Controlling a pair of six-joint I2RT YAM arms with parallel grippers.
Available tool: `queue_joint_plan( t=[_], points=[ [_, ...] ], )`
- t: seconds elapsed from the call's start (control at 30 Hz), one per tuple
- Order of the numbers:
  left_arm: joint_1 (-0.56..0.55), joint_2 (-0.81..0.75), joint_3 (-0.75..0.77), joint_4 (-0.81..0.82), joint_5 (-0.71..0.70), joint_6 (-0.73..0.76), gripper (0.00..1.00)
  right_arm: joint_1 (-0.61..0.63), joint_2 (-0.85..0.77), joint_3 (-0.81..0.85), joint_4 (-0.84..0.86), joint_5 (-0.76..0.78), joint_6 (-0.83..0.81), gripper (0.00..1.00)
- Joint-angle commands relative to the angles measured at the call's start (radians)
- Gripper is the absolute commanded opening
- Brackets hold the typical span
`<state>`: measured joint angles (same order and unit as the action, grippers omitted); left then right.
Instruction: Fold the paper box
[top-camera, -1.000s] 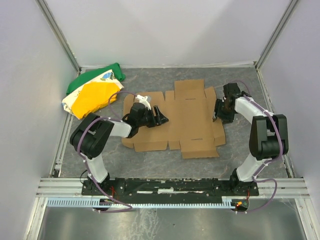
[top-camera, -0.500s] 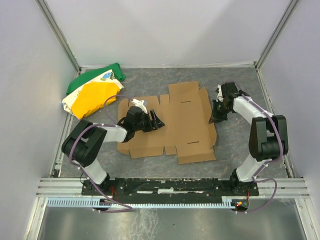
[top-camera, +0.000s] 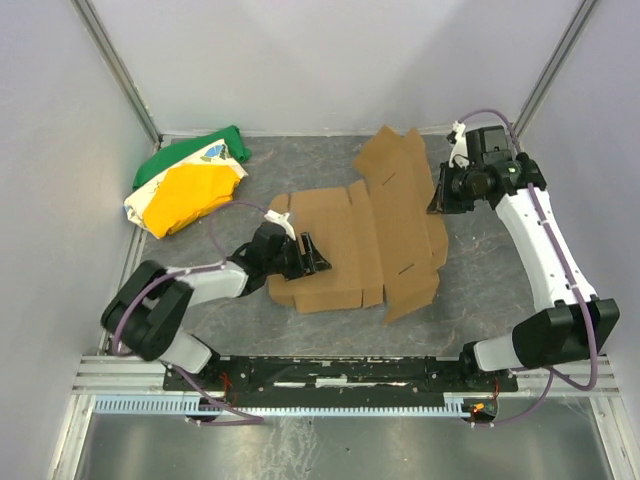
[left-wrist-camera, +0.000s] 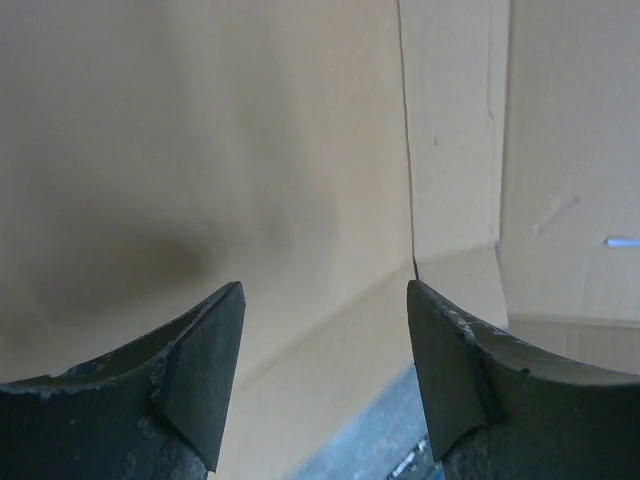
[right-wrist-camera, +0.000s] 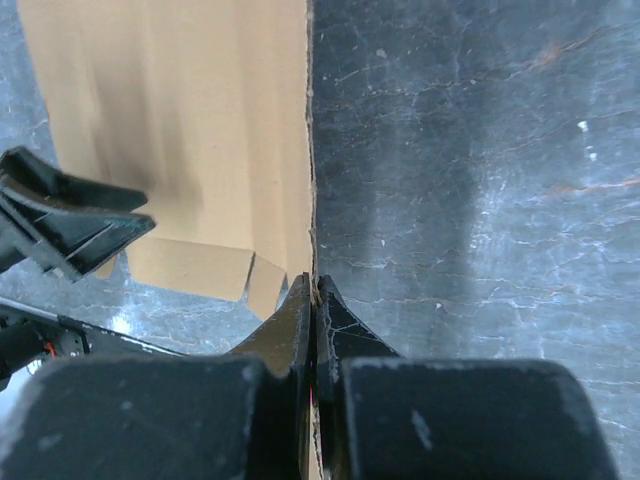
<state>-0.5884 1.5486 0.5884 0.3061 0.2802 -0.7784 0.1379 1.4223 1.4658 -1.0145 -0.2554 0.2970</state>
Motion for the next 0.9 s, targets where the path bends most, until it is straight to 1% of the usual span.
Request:
queue_joint_plan(
  t=[0.0,0.1,0.23,0.37,0.47,0.6,0.73,0.87],
  points=[
    [0.006,-0.251,-0.002,-0.119,-0.036,-0.053,0.73,0.040,-0.046,0.096,-0.071,0.074,-0.017,0.02],
    [0.005,-0.414,0.041,-0.235,-0.090,-0.010,0.74,0.083,-0.049,0.116,-0.093,0.088,-0.018,0.02],
    [0.004,-0.542,0.092,-0.365,-0.120,0.036,0.74,0.157,-0.035,0.128,-0.113,0.123,-0.018,0.02],
    [0.006,-0.633,0.087,-0.398,-0.127,0.041,0.73,0.208,-0.026,0.155,-0.152,0.141,-0.043,0.02],
    [0.005,-0.688,0.080,-0.415,-0.171,0.061,0.74,0.255,-0.010,0.194,-0.205,0.160,-0.079,0.02],
    [0.005,-0.712,0.089,-0.428,-0.247,0.101,0.76,0.313,0.023,0.217,-0.255,0.174,-0.117,0.02],
    [0.005,-0.681,0.120,-0.429,-0.253,0.116,0.77,0.397,0.041,0.196,-0.259,0.200,-0.115,0.02],
    [0.005,-0.660,0.120,-0.400,-0.264,0.110,0.78,0.445,0.056,0.150,-0.227,0.224,-0.089,0.02]
  ],
)
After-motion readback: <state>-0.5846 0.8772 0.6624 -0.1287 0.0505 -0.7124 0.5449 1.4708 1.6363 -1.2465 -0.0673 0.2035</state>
